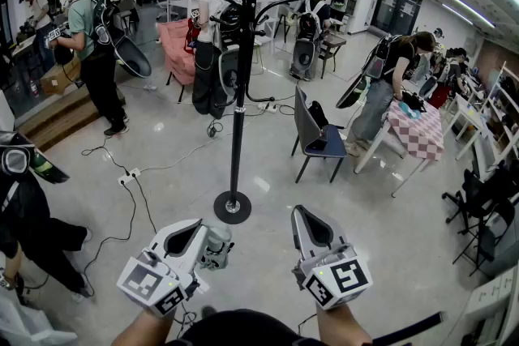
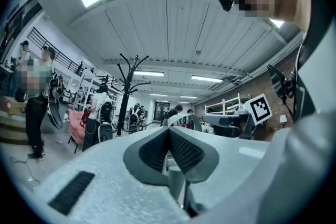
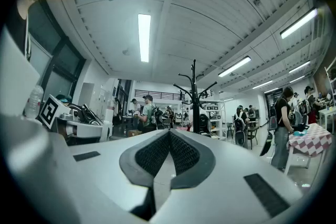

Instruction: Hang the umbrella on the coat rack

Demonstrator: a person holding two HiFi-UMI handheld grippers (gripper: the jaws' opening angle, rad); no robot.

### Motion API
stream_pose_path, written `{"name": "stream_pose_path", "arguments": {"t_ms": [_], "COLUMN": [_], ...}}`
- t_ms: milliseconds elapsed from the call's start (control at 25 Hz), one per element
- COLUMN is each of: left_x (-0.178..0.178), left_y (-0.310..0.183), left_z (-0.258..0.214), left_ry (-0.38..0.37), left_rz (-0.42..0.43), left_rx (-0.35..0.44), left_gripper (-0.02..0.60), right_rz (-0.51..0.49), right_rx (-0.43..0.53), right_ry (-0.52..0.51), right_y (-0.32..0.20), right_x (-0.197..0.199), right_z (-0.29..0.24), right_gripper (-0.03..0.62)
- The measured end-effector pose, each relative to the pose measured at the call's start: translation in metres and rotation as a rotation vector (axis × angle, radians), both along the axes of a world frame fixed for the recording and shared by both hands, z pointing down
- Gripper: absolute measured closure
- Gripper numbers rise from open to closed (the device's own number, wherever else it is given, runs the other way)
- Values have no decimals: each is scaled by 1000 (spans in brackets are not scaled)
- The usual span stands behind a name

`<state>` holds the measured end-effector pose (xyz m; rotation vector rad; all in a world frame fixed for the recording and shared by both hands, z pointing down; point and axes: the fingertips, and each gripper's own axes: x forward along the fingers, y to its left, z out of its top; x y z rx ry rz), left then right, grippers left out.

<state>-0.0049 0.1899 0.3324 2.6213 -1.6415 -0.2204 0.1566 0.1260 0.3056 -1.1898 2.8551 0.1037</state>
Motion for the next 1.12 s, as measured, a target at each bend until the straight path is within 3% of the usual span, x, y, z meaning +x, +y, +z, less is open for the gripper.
{"name": "stream_pose_path", "arguments": {"t_ms": [480, 720, 1120], "left_x": [-5, -7, -22], "left_y": [-6, -8, -17], "left_z": [1, -2, -1], "left_ry": [3, 8, 27], "left_rz": [12, 23, 46], "left_rx": [-5, 1, 13], "left_gripper": [571, 571, 572], "right_rz": [8, -12, -22], "right_rx": [8, 4, -13], "right_ry": [3, -67, -40], "right_y": [-4, -2, -7], "right_x": [-3, -9, -35], "right_z": [-1, -6, 4], "right_gripper": [585, 585, 585]}}
